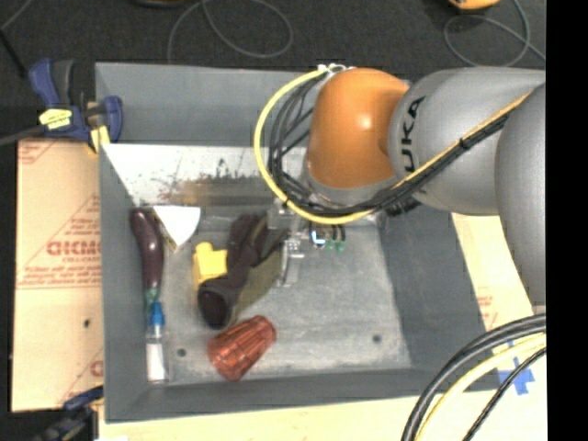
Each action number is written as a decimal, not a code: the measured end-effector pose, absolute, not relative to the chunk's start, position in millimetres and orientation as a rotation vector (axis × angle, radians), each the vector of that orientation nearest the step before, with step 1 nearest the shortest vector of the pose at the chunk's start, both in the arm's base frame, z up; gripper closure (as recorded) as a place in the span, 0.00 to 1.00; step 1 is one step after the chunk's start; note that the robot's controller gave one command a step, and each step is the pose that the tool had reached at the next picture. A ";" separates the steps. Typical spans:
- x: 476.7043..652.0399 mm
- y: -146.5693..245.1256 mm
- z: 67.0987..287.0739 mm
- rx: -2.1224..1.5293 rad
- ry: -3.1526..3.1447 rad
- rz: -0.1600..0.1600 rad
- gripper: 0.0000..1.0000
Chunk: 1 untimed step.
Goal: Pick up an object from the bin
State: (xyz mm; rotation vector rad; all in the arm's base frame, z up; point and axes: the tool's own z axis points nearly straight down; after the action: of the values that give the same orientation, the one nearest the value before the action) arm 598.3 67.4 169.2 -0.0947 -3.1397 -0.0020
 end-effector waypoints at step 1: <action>597.1 73.4 139.4 -0.360 -3.128 -0.005 0.00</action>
Offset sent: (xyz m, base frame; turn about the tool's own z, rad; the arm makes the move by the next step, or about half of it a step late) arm 0.0216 0.0058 -0.0992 0.1539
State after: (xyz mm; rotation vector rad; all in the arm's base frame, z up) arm 597.1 73.4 139.4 -0.3603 -3.1285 -0.0050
